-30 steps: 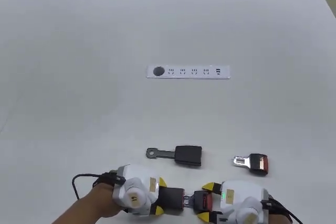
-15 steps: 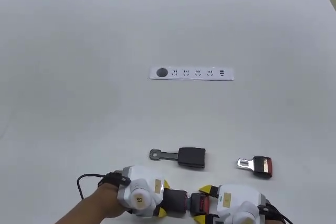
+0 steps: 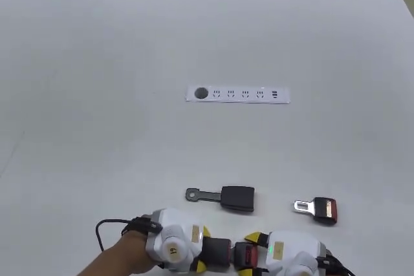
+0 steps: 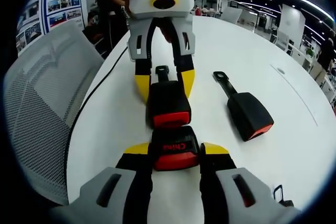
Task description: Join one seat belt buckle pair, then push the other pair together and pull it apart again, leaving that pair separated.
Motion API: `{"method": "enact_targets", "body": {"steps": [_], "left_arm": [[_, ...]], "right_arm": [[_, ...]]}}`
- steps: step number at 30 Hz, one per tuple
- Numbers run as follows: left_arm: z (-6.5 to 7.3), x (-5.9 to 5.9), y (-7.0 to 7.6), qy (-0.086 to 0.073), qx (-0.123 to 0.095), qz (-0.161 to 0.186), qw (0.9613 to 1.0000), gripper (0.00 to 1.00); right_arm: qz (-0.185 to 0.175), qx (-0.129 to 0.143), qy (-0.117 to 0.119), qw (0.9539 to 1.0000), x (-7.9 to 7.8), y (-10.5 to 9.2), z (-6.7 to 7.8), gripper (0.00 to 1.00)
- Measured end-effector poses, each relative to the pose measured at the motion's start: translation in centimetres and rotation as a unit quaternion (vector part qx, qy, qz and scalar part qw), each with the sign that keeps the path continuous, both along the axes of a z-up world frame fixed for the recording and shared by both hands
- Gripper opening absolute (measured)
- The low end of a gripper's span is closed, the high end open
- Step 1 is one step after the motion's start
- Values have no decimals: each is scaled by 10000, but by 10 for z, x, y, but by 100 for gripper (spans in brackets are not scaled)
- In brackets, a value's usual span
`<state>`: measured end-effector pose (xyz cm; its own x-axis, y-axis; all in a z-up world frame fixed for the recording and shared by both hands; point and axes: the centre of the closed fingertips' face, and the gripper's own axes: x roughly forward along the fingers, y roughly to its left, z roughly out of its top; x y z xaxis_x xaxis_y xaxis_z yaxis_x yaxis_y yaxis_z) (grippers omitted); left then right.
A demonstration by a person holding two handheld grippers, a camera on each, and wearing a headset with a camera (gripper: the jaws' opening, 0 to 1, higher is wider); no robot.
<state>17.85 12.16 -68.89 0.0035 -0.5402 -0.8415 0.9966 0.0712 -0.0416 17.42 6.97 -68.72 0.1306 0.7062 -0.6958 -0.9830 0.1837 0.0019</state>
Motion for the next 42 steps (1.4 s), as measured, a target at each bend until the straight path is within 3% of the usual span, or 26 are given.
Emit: {"method": "enact_targets", "body": {"steps": [10, 21, 35, 42], "left_arm": [[1, -1, 1, -45, -57, -103, 9999, 32], [2, 0, 1, -71, -249, -265, 9993, 32], [-4, 1, 7, -42, -453, -273, 9986, 31], [-4, 1, 7, -10, -452, -311, 9985, 31]], "right_arm": [[208, 73, -8, 9998, -1, -7, 0, 32], [385, 364, -1, 9986, 1, -9, 2, 32], [308, 598, -88, 9977, 3, -11, 2, 31], [272, 656, -91, 9974, 3, -10, 2, 31]]}}
